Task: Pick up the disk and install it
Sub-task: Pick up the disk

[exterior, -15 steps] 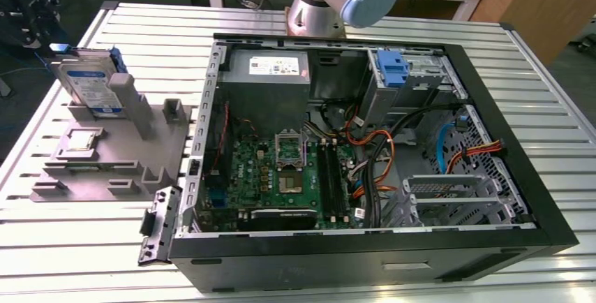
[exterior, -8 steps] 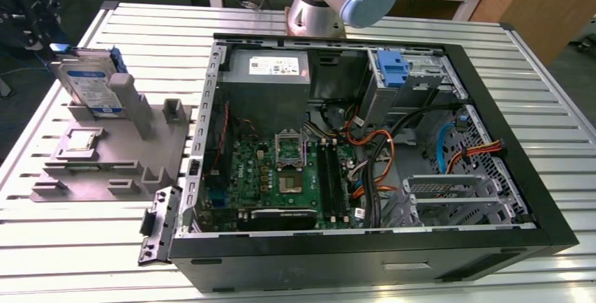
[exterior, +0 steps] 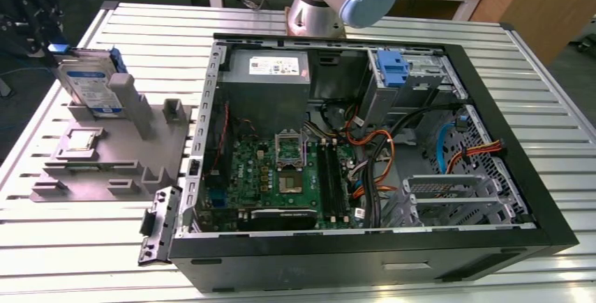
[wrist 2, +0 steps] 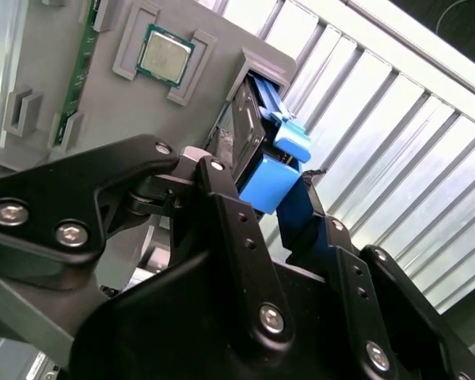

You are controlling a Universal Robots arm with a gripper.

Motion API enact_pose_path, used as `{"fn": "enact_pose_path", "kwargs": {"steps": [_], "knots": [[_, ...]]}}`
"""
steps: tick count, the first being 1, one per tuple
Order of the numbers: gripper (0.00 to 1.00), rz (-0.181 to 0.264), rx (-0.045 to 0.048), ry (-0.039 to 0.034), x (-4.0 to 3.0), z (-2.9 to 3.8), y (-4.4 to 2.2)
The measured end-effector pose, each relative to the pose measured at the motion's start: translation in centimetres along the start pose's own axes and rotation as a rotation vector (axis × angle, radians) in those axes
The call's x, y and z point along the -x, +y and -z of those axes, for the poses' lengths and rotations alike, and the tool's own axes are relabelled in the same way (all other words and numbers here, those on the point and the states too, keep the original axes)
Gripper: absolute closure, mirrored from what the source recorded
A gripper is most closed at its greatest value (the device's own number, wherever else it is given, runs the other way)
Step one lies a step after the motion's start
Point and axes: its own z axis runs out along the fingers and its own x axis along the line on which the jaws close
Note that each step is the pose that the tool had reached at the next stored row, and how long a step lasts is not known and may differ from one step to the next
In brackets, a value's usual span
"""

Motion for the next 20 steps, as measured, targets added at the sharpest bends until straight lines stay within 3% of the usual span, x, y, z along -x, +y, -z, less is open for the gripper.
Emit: {"fn": "enact_pose_path", "kwargs": {"steps": [5, 20], "knots": [[0.51, 0.000, 0.0045, 0.0059, -0.16, -0.54, -0.11], [0.51, -0.010, 0.0057, 0.0075, -0.53, -1.88, -0.12]]}}
